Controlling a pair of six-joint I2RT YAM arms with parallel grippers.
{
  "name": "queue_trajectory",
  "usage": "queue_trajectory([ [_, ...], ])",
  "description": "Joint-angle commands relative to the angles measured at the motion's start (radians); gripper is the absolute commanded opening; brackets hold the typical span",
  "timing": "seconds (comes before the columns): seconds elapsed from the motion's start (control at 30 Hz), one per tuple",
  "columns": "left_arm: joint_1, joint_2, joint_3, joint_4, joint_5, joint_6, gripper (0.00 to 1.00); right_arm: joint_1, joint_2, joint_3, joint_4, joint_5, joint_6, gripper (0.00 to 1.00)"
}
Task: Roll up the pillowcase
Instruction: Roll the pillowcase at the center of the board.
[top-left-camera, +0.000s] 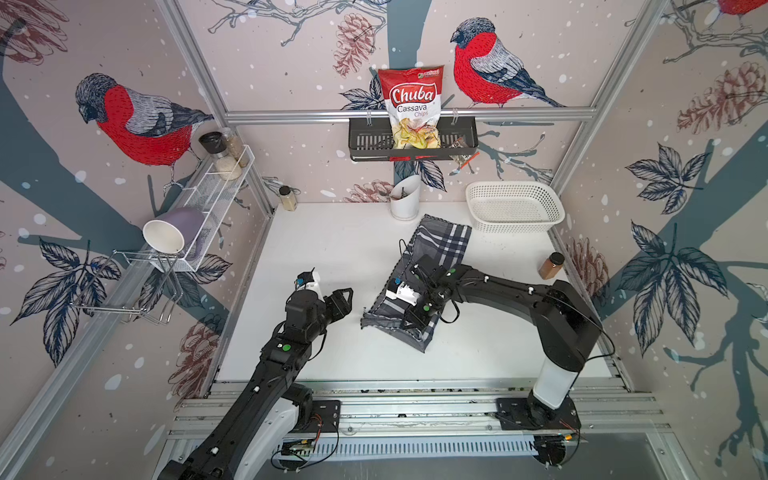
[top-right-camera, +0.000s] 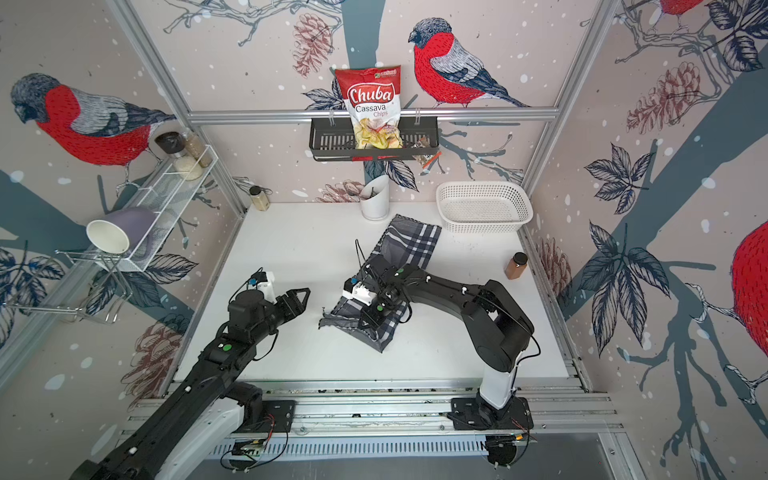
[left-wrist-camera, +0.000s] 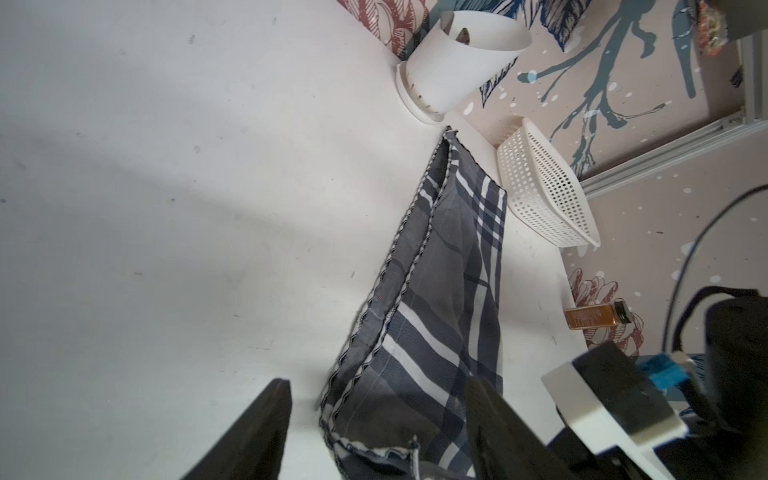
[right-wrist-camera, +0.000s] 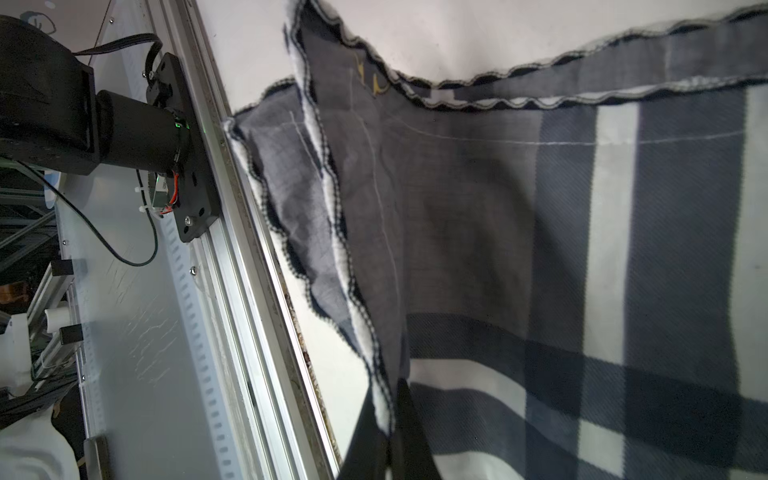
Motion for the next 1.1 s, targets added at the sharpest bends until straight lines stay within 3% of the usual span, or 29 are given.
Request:
queue_trajectory([
  [0.0, -0.042, 0.020, 0.025, 0.066, -0.004, 0.027, 0.71, -0.020, 0.021, -0.002, 0.001, -0.023, -0.024, 0.00],
  [0.2, -0.095, -0.005, 0.035, 0.039, 0.001, -0.028, 0.67, -0.078, 0.055, -0.030, 0.038, -0.011, -0.026, 0.06],
  [0.33, -0.149, 0.007, 0.040, 0.047, -0.004, -0.030, 0.65, -0.086, 0.098, -0.002, 0.046, 0.025, -0.017, 0.28],
  [0.37, -0.166, 0.032, 0.045, 0.048, -0.007, -0.023, 0.65, -0.086, 0.106, 0.009, 0.046, 0.031, -0.018, 0.29],
  [0.43, -0.197, 0.090, 0.054, 0.052, -0.007, -0.023, 0.65, -0.087, 0.108, 0.019, 0.051, 0.054, -0.014, 0.42],
  [0.6, -0.235, 0.151, 0.025, 0.138, -0.029, -0.045, 0.65, -0.085, 0.040, 0.029, 0.073, 0.223, 0.030, 0.77],
  [0.63, -0.235, 0.153, 0.022, 0.139, -0.049, -0.054, 0.64, -0.082, 0.004, 0.031, 0.087, 0.295, 0.052, 0.89],
  [0.67, -0.234, 0.156, 0.020, 0.127, -0.084, -0.076, 0.63, -0.068, -0.041, 0.024, 0.110, 0.386, 0.068, 0.91],
  [0.73, -0.227, 0.172, 0.011, 0.107, -0.148, -0.131, 0.62, 0.007, -0.145, -0.034, 0.188, 0.594, 0.073, 0.94],
  [0.77, -0.203, 0.194, 0.016, 0.085, -0.142, -0.160, 0.62, 0.070, -0.211, -0.092, 0.249, 0.755, 0.069, 0.98],
  [0.83, -0.162, 0.248, 0.024, 0.106, -0.044, -0.172, 0.62, 0.211, -0.320, -0.214, 0.366, 0.964, 0.021, 1.00],
  [0.97, -0.136, 0.328, 0.042, 0.115, 0.023, -0.170, 0.66, 0.435, -0.461, -0.441, 0.556, 1.034, -0.035, 1.00],
  [1.07, -0.086, 0.354, 0.053, 0.097, 0.051, -0.165, 0.66, 0.519, -0.442, -0.489, 0.616, 1.104, 0.014, 1.00],
])
